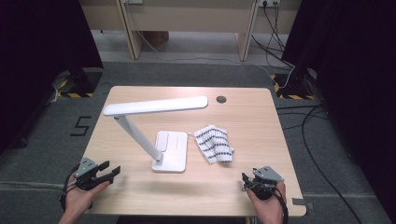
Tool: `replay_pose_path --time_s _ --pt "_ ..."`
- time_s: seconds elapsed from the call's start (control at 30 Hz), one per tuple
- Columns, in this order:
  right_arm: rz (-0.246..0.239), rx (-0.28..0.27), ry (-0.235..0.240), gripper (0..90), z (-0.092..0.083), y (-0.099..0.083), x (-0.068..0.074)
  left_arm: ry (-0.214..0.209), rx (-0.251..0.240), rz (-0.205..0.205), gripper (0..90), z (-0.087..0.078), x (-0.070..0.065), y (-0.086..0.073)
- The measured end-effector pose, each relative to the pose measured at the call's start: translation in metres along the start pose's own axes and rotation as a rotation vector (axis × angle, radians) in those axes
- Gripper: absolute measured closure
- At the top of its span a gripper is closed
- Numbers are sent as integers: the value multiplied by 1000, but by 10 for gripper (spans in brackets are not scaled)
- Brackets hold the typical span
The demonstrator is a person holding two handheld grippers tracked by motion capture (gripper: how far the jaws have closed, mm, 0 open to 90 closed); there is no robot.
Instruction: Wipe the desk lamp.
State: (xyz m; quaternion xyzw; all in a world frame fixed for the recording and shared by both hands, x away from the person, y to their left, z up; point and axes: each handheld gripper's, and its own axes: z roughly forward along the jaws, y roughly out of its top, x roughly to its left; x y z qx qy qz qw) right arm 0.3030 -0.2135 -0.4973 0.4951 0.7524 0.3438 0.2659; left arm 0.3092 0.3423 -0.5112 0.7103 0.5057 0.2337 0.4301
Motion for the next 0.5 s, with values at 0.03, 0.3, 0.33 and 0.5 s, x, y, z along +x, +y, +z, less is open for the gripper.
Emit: replay_pose_path --time_s 0.03,0.3,0.33,0.5 --pt "8 -9 2 508 0 -1 0 -4 -3 -1 429 1 -1 -1" --pt "35 -63 4 461 -3 -4 1 -25 -23 5 401 -1 -5 -6" --pt "37 -65 4 453 -3 -4 1 -28 -24 9 397 -1 -5 -7" --pt "48 -72 8 445 -2 -7 0 -37 -25 15 396 0 -5 -8"
